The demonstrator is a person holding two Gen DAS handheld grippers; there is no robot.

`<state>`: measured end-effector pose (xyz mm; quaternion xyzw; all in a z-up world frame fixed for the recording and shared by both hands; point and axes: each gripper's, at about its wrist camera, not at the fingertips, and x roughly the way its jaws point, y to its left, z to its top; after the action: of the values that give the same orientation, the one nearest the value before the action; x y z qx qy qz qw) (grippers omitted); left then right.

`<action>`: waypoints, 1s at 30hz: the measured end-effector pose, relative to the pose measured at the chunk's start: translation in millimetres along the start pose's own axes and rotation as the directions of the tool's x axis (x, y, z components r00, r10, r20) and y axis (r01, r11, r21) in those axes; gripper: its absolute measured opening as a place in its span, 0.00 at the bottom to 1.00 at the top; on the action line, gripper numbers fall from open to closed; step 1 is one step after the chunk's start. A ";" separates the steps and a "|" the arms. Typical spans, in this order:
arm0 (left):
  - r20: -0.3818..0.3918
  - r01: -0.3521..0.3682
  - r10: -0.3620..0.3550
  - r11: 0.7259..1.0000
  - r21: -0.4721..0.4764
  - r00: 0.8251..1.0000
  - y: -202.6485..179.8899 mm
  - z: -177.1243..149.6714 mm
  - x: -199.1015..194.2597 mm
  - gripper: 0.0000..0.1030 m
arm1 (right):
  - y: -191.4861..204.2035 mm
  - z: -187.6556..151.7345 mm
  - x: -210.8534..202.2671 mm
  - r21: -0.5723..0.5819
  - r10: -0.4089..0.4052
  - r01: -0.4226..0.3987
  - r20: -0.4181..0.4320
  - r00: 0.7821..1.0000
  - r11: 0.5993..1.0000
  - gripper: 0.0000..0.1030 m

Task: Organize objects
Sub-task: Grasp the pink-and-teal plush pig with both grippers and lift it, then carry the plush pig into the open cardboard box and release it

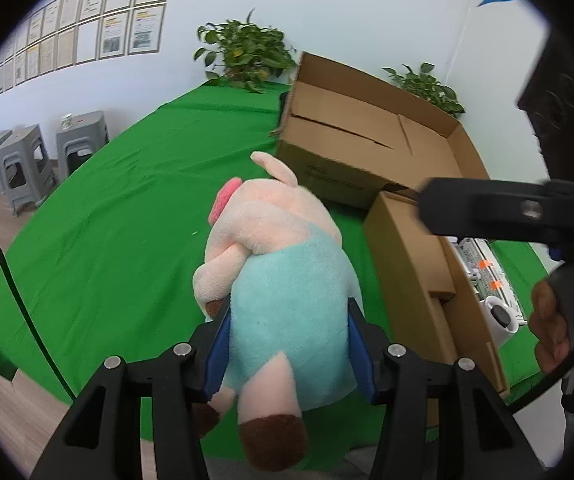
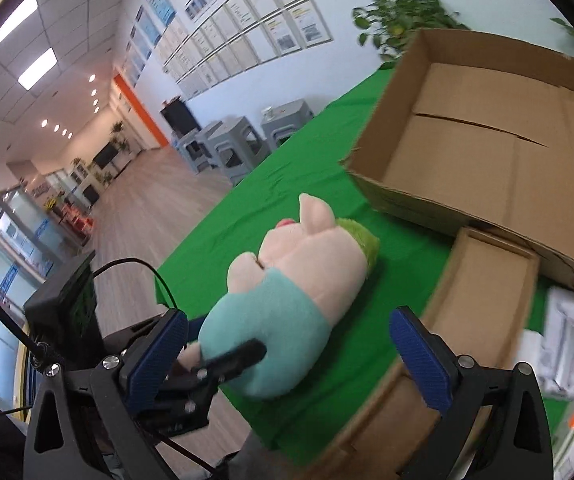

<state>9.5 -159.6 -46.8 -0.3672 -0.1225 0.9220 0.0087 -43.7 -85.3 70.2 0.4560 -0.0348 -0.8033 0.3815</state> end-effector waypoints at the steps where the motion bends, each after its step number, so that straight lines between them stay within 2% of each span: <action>1: -0.003 0.004 -0.004 1.000 -0.018 1.000 6.2 -2.9 -2.9 0.49 | 5.2 3.4 12.1 -0.003 0.007 -0.007 -0.030 1.000 1.000 0.93; 7: 0.004 -0.003 0.003 0.999 -0.048 1.000 17.1 -13.7 -11.9 0.49 | 24.5 7.7 81.2 0.009 0.023 -0.022 -0.212 0.977 1.000 0.90; 9: 0.008 0.009 -0.009 0.998 -0.061 1.000 19.6 -14.3 -11.9 0.48 | 26.6 5.7 90.4 0.027 0.047 -0.041 -0.239 0.970 0.999 0.90; 11: 0.014 0.015 -0.014 0.998 -0.058 1.000 20.7 -15.2 -12.1 0.48 | 31.9 4.8 96.2 0.018 0.036 -0.033 -0.247 0.968 0.999 0.88; 22: 0.036 0.008 -0.008 1.000 0.002 0.999 12.5 -15.7 -17.0 0.45 | 57.9 -0.9 86.8 -0.059 -0.068 0.061 -0.142 0.987 0.996 0.64; 30: 0.117 0.038 -0.048 0.996 0.083 0.992 -15.2 13.7 -25.9 0.45 | 65.2 21.2 45.9 -0.083 -0.126 0.127 0.014 0.992 0.988 0.59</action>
<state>18.0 -150.6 -16.3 -0.3082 -0.0933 0.9460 0.0362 -35.3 -167.2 76.5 0.4375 0.0262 -0.8286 0.3485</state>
